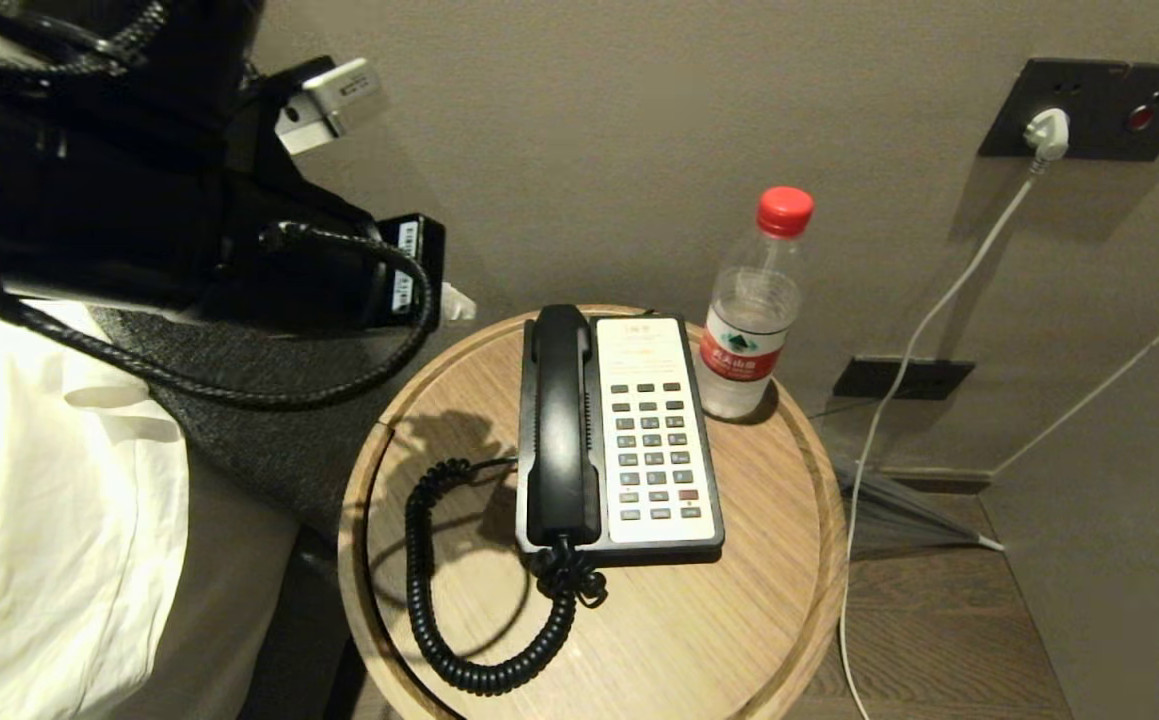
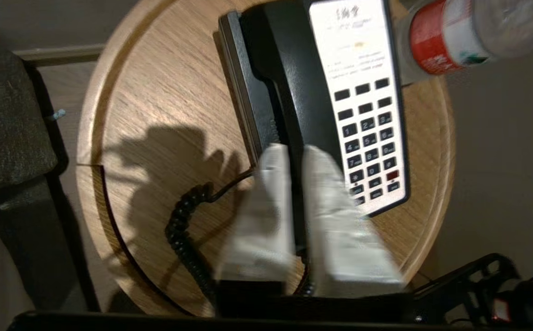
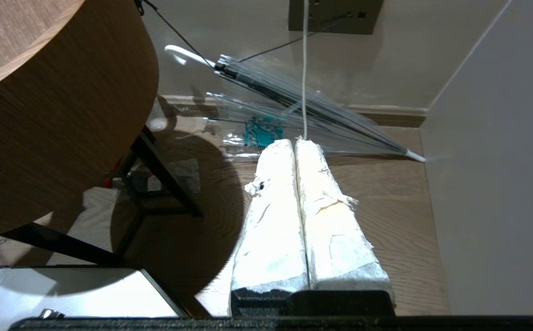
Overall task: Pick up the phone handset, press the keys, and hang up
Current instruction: Pick up the desk phone handset
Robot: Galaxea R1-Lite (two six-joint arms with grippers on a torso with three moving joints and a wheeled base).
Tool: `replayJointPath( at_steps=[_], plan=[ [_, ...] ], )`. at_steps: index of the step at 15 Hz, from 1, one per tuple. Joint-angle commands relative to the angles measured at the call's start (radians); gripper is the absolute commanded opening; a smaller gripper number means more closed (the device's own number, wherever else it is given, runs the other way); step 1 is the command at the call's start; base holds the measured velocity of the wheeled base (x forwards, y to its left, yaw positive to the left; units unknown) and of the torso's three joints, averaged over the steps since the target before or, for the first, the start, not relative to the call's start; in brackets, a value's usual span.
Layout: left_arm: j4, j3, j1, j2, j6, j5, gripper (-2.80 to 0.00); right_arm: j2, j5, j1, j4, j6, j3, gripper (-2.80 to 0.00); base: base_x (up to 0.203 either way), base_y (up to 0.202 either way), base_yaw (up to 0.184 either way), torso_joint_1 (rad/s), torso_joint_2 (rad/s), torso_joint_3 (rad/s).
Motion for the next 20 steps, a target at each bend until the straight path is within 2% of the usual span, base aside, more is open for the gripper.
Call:
replayJointPath(
  at_steps=[1, 4, 7, 9, 11, 15, 20],
  plan=[
    [0.016, 0.0, -0.028, 0.04, 0.007, 0.017, 0.0, 0.0, 0.0, 0.0, 0.0, 0.0, 0.0, -2.8, 0.0, 0.0, 0.0, 0.0, 0.0, 0.0],
    [0.017, -0.01, -0.089, 0.098, 0.012, 0.084, 0.0, 0.0, 0.0, 0.0, 0.0, 0.0, 0.0, -2.8, 0.0, 0.0, 0.0, 0.0, 0.0, 0.0],
    [0.015, -0.011, -0.094, 0.102, 0.012, 0.094, 0.0, 0.0, 0.0, 0.0, 0.0, 0.0, 0.0, -2.8, 0.0, 0.0, 0.0, 0.0, 0.0, 0.0],
    [0.015, -0.014, -0.189, 0.155, 0.009, 0.215, 0.0, 0.001, 0.0, -0.001, 0.0, 0.0, 0.0, -2.8, 0.0, 0.0, 0.0, 0.0, 0.0, 0.0],
    [0.021, -0.026, -0.228, 0.208, 0.011, 0.343, 0.0, 0.0, 0.0, -0.001, 0.0, 0.0, 0.0, -2.8, 0.0, 0.0, 0.0, 0.0, 0.0, 0.0],
    [0.032, -0.051, -0.238, 0.244, 0.009, 0.363, 0.0, 0.001, 0.0, 0.0, 0.0, 0.0, 0.002, -2.8, 0.0, 0.0, 0.0, 0.0, 0.0, 0.0],
    [0.07, -0.077, -0.217, 0.262, -0.049, 0.372, 0.0, 0.001, 0.0, 0.0, 0.0, 0.0, 0.0, -2.8, 0.0, 0.0, 0.0, 0.0, 0.0, 0.0]
  ],
)
